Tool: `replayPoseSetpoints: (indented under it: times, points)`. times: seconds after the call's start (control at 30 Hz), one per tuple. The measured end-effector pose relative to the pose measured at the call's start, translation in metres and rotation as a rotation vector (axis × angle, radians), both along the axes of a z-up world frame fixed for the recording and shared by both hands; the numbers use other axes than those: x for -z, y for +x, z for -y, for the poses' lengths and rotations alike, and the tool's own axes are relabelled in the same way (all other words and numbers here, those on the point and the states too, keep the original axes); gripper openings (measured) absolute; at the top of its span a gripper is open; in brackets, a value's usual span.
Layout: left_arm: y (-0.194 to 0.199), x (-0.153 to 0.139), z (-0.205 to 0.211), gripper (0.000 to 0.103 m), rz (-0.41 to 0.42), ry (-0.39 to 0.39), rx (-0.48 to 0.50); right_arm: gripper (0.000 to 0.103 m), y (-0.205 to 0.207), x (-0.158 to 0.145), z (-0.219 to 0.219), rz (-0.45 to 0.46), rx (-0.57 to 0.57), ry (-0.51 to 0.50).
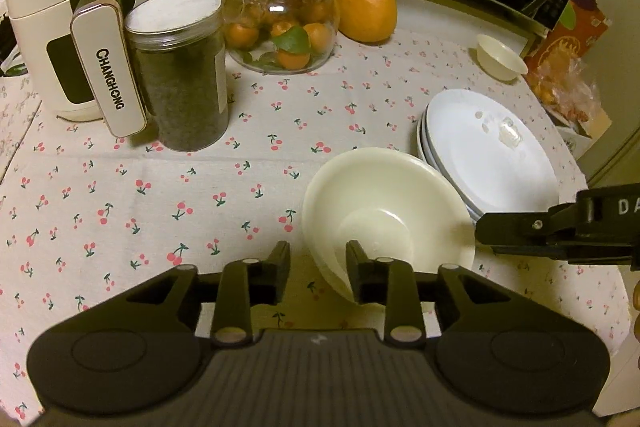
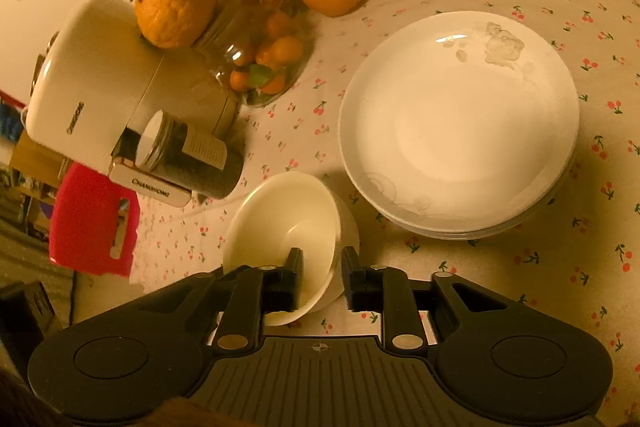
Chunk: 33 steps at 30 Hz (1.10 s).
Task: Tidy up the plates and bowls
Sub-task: 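Lower the cream bowl and open both grippers to release it, then move both grippers to the small white bowl by the microwave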
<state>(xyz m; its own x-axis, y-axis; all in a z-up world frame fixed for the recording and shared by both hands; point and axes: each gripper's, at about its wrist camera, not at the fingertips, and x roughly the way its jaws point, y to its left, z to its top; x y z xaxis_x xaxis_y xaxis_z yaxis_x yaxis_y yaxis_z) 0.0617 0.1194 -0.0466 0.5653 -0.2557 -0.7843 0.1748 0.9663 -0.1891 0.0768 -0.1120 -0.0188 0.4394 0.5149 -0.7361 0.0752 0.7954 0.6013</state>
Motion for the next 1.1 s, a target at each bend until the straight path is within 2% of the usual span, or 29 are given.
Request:
replayPoseSetpoints:
  times: [0.13,0.27,0.33,0.4,0.5,0.67,0.8,0.97,1.1]
  points:
    - [-0.001,-0.003,0.000,0.043,0.009,-0.015,-0.008,0.047,0.000,-0.003,0.003,0.005,0.001,0.008]
    - [-0.001,-0.005,0.002,0.054,0.014,-0.021,-0.009,0.054,-0.001,-0.006,0.004,0.007,-0.006,0.018]
    - [-0.001,-0.007,0.002,0.059,0.013,-0.027,-0.006,0.064,0.000,-0.008,0.003,0.006,-0.012,0.023]
    - [-0.001,-0.008,0.003,0.064,0.014,-0.034,-0.003,0.070,-0.001,-0.010,0.005,0.012,-0.008,0.026]
    - [-0.001,-0.012,0.006,0.072,0.018,-0.041,-0.005,0.075,0.001,-0.013,0.008,0.016,-0.004,0.030]
    - [0.000,-0.016,0.011,0.085,0.022,-0.053,-0.009,0.081,0.002,-0.021,0.019,0.035,0.029,0.024]
    - [0.001,-0.020,0.018,0.086,0.028,-0.048,-0.001,0.081,0.002,-0.030,0.029,0.063,0.034,0.000]
    - [-0.001,-0.026,0.029,0.092,0.085,0.008,-0.006,0.085,0.000,-0.037,0.044,0.100,0.050,-0.048]
    - [0.004,-0.029,0.034,0.094,0.071,-0.011,-0.018,0.085,-0.004,-0.042,0.053,0.120,0.049,-0.065]
